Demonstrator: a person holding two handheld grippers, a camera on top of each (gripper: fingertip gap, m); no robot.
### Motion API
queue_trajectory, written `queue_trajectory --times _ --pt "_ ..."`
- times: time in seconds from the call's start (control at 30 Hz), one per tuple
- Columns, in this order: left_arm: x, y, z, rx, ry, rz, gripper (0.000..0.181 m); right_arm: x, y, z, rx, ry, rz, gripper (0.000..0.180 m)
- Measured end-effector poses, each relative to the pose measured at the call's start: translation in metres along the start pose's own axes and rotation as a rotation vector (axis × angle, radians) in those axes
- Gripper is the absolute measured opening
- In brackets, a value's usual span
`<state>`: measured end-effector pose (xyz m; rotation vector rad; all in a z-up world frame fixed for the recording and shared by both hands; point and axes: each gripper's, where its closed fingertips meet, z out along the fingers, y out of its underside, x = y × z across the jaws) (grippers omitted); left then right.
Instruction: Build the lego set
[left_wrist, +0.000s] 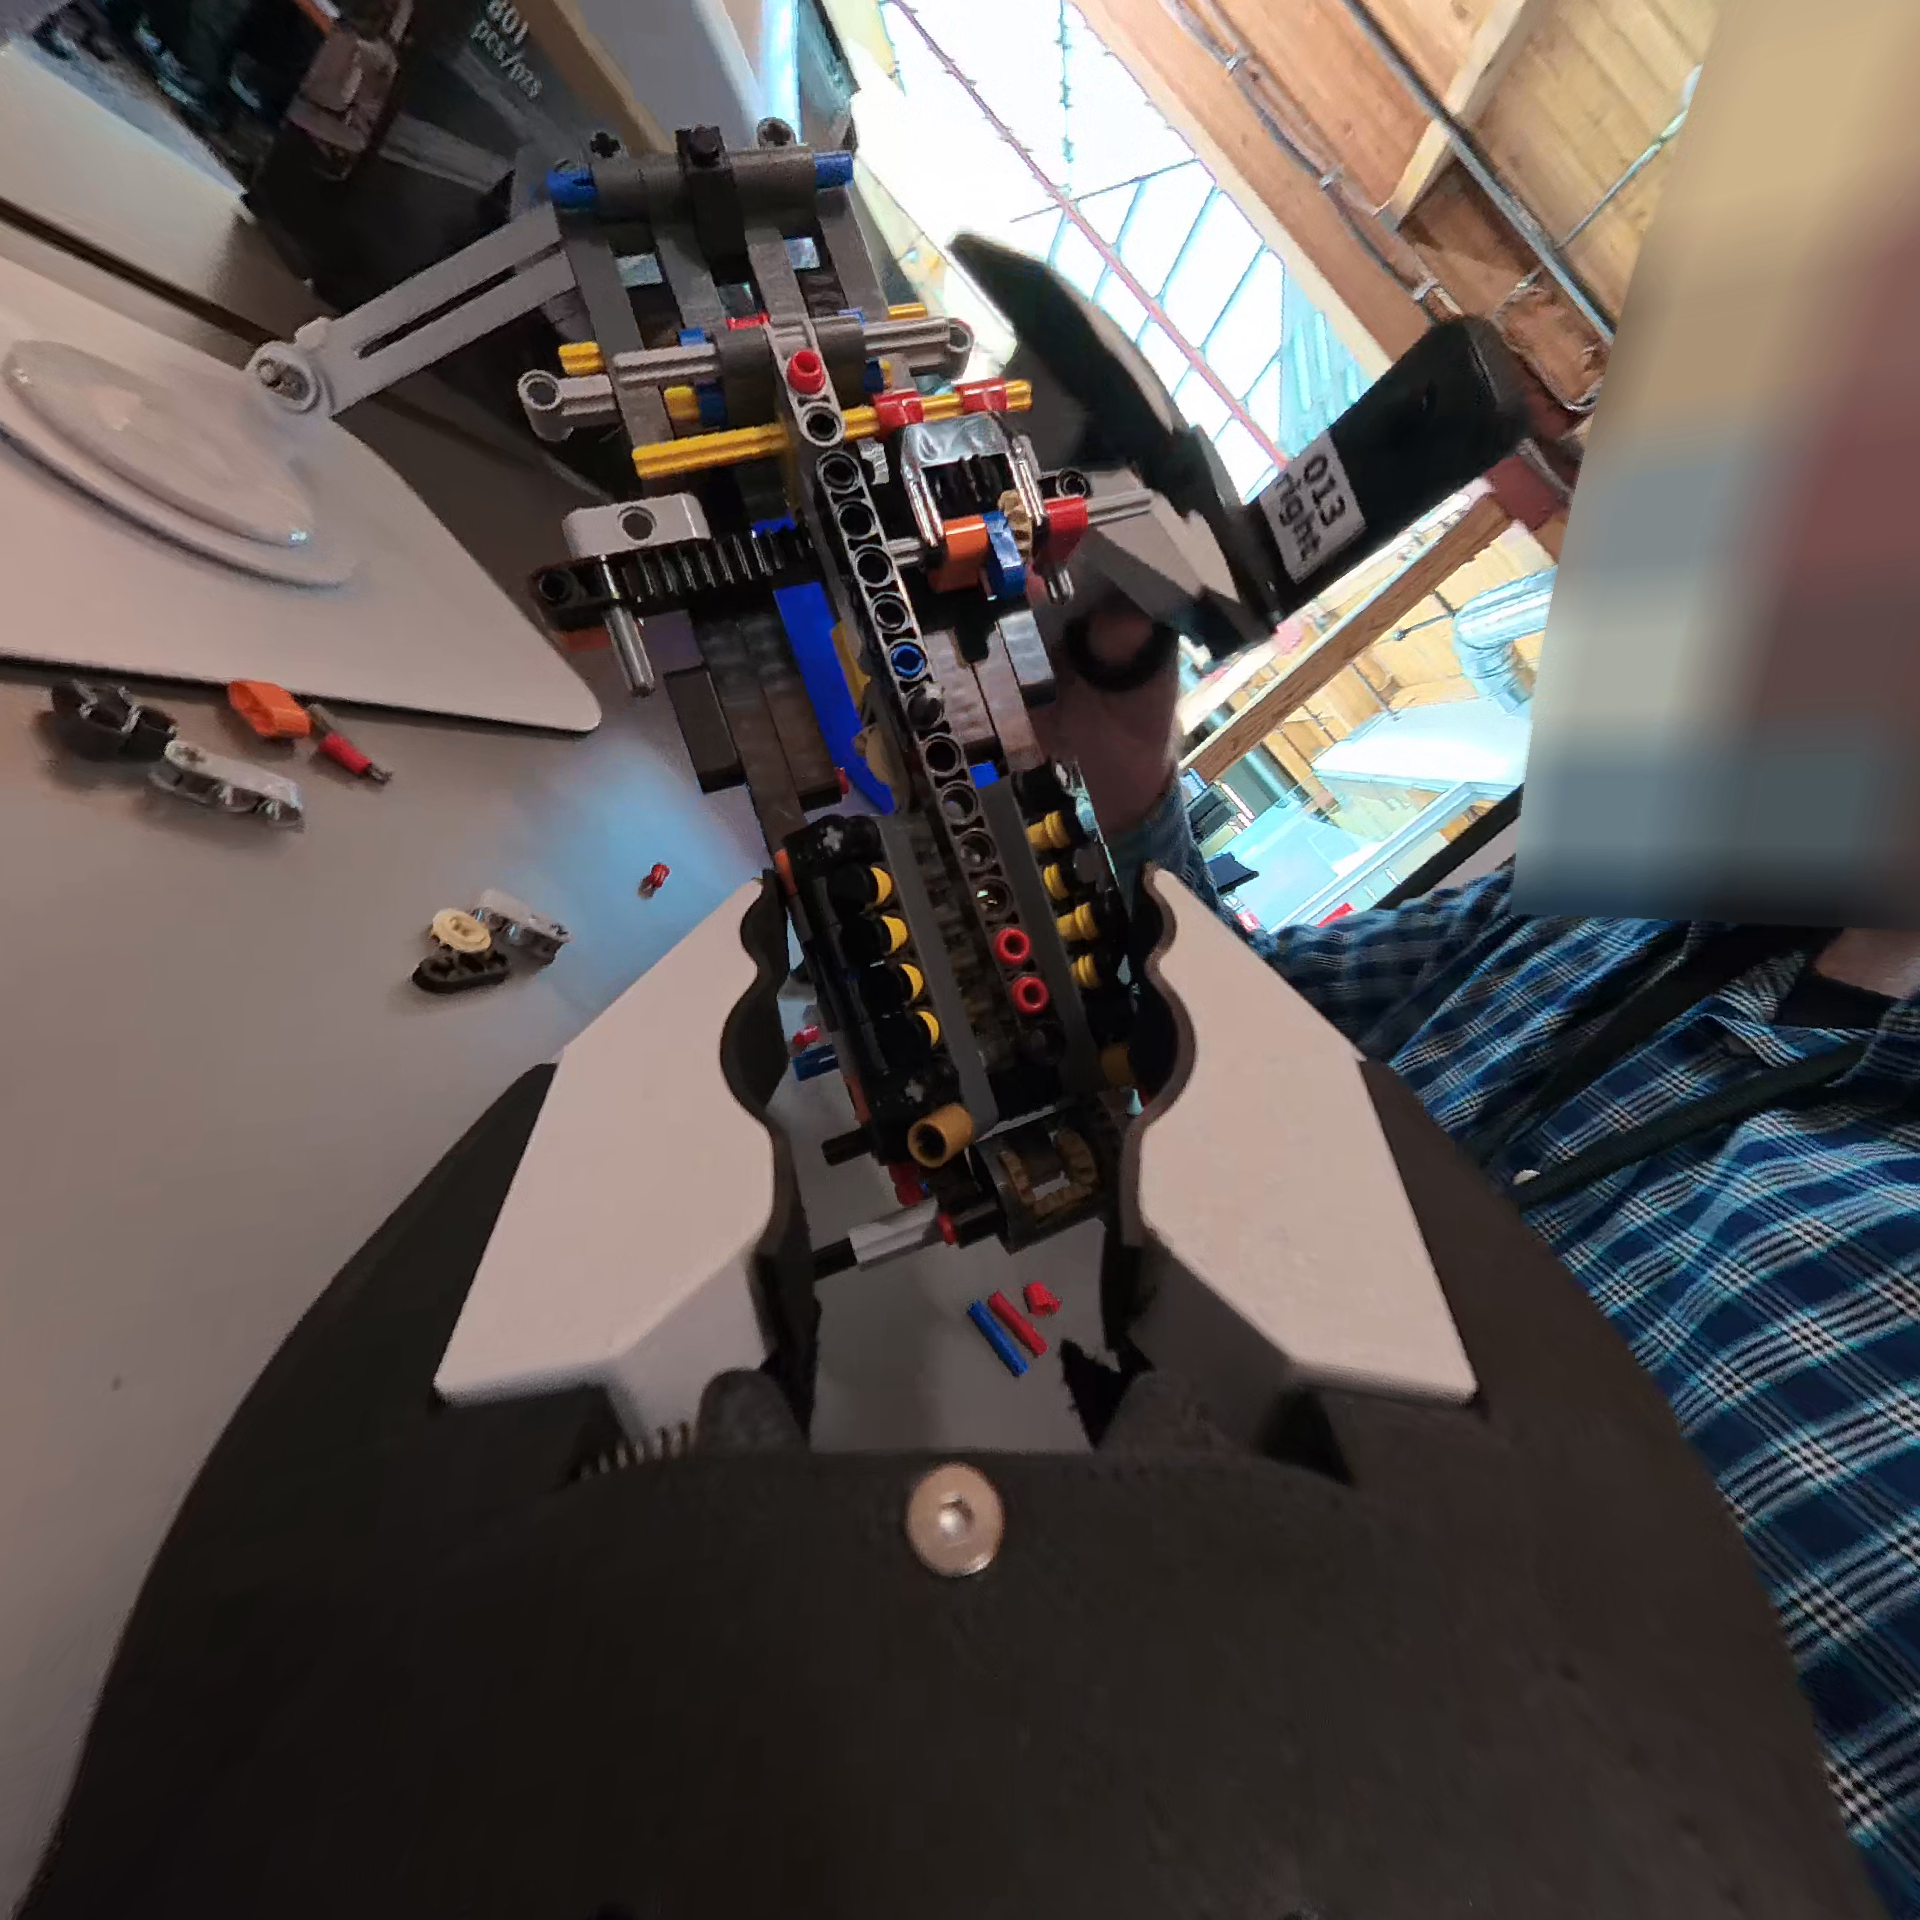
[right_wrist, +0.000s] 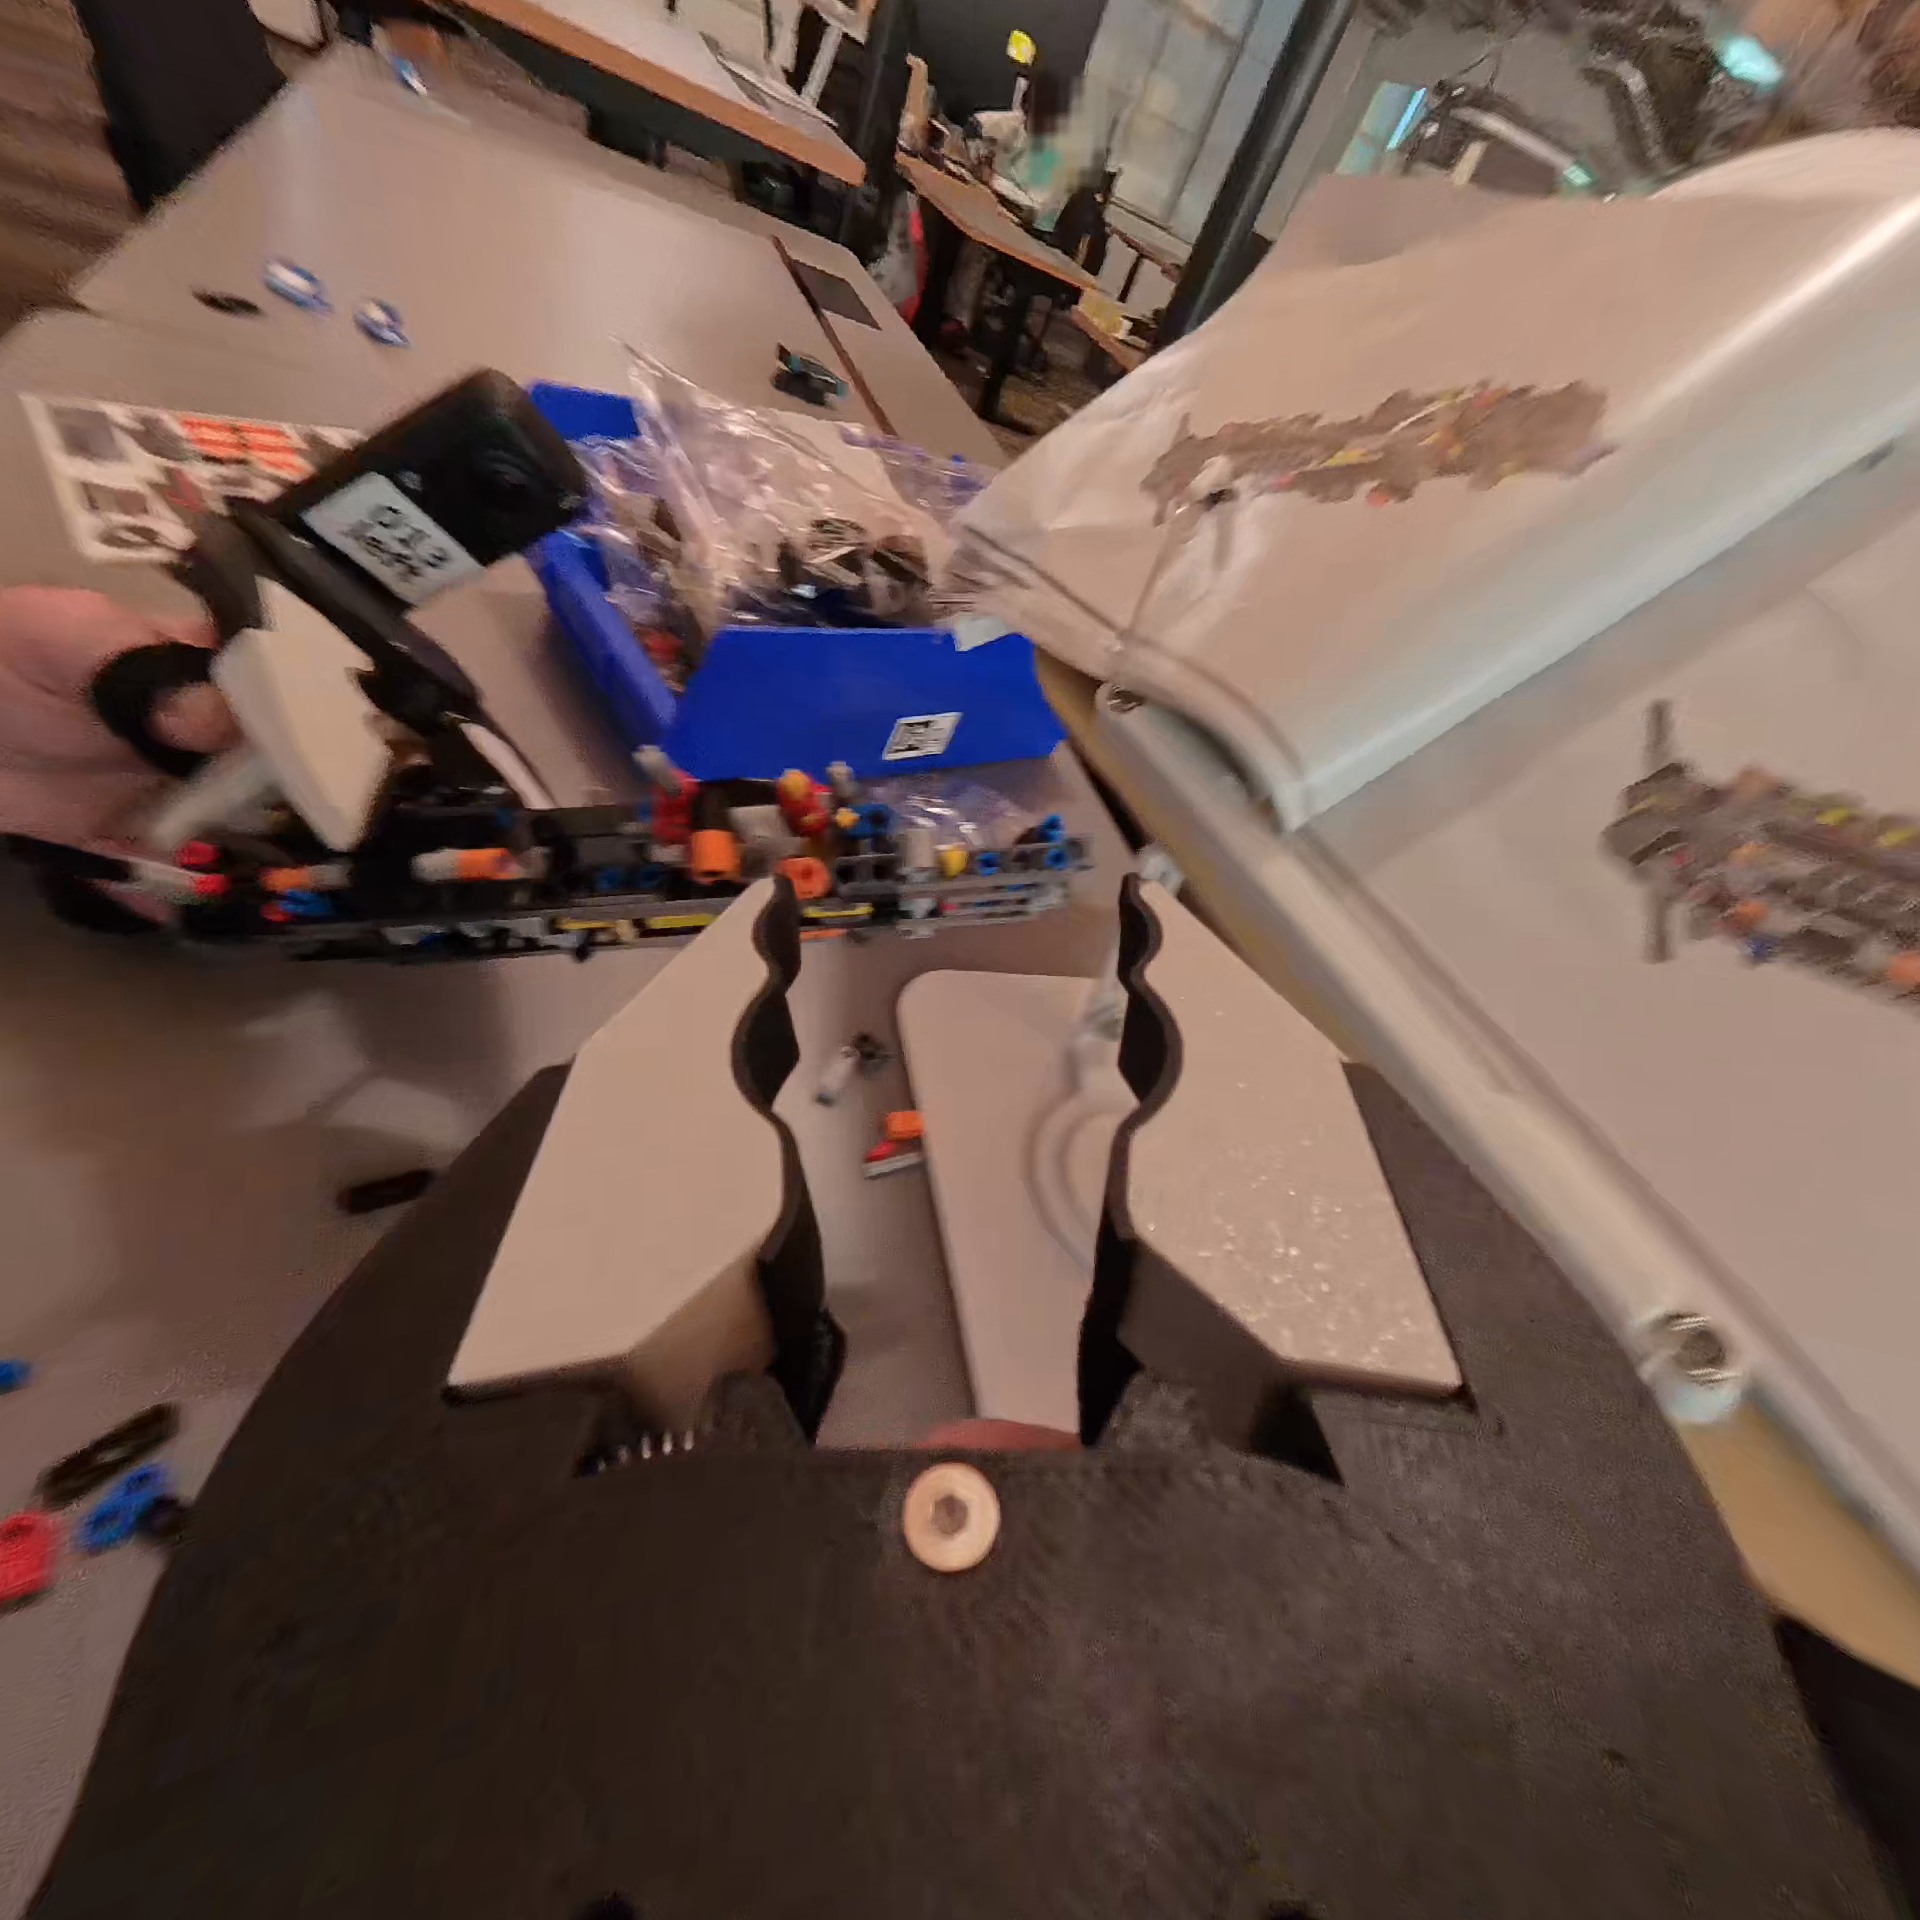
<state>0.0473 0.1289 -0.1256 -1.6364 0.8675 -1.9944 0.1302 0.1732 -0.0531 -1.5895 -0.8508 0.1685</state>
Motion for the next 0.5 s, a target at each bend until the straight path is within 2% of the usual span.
queue_trajectory --times 0.1,0.37,0.5 --pt "0.002 -0.003 0.0 0.011 0.025 0.017 0.064 0.022 -0.009 0.004 -0.006 0.069 -0.087 0.066" --pt "0.004 -0.003 0.001 0.013 0.046 0.022 0.064 0.071 0.018 0.024 -0.183 0.223 -0.183 0.129" --pt "0.005 -0.004 -0.001 0.024 0.053 0.017 0.064 0.085 0.029 0.029 -0.245 0.285 -0.233 0.138"
